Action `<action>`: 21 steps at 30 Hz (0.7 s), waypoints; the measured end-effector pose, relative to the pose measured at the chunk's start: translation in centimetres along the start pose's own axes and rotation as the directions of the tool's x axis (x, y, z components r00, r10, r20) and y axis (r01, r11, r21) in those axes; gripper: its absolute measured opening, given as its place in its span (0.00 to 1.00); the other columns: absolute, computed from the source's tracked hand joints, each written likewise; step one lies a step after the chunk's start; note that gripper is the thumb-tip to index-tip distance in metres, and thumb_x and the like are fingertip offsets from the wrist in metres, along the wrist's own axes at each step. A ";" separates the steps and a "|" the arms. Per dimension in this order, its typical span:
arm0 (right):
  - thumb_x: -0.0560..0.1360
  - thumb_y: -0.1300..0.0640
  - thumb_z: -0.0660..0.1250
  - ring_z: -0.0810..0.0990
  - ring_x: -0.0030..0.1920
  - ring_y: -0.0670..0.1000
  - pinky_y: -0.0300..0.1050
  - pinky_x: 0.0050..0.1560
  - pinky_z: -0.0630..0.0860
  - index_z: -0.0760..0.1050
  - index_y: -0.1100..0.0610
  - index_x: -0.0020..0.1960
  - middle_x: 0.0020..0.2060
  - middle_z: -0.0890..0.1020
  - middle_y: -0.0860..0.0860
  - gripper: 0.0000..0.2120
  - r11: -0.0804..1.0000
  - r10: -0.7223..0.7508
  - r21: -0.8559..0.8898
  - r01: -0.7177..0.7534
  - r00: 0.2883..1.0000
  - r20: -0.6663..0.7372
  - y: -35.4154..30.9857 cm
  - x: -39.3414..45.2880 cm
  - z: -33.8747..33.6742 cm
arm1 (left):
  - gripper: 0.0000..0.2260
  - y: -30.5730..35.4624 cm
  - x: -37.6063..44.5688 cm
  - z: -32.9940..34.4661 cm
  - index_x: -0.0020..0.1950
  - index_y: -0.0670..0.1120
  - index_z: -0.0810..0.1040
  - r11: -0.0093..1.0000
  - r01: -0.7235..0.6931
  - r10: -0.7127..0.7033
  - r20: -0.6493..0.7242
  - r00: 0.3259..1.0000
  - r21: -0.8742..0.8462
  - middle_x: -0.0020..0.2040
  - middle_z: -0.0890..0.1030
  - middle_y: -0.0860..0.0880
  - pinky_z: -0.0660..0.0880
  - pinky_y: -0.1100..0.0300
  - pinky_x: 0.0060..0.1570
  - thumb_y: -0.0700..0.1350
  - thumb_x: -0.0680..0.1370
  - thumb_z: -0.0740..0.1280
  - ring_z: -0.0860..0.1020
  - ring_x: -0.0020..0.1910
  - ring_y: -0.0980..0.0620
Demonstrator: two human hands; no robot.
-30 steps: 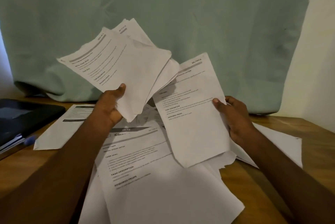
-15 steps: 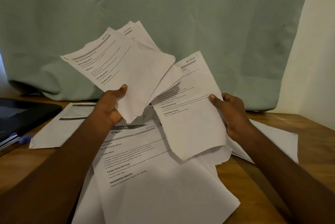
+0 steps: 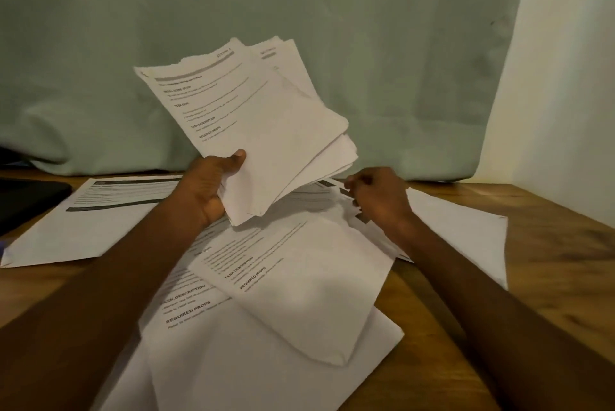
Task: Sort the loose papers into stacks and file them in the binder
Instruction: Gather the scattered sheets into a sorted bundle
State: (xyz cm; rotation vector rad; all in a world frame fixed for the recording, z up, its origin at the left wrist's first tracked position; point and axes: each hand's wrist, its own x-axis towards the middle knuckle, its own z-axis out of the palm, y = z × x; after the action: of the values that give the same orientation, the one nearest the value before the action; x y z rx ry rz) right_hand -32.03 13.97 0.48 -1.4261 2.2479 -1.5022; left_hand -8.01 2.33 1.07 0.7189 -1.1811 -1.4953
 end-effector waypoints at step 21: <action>0.70 0.30 0.71 0.65 0.76 0.59 0.55 0.73 0.65 0.60 0.56 0.79 0.78 0.65 0.56 0.48 0.778 0.457 -0.577 -0.250 0.855 0.244 7.2 3.8 -6.6 | 0.21 -2.7 -0.4 1.3 0.72 0.43 0.75 0.999 0.040 -0.038 0.105 0.994 -0.015 0.65 0.81 0.44 0.77 0.52 0.52 0.38 0.79 0.70 0.81 0.56 0.47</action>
State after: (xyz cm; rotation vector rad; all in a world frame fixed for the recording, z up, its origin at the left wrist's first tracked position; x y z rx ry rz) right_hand -42.19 16.35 -0.10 -1.1361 2.5758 -0.4519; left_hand -10.02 2.99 -1.10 0.6621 -1.2381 -1.5902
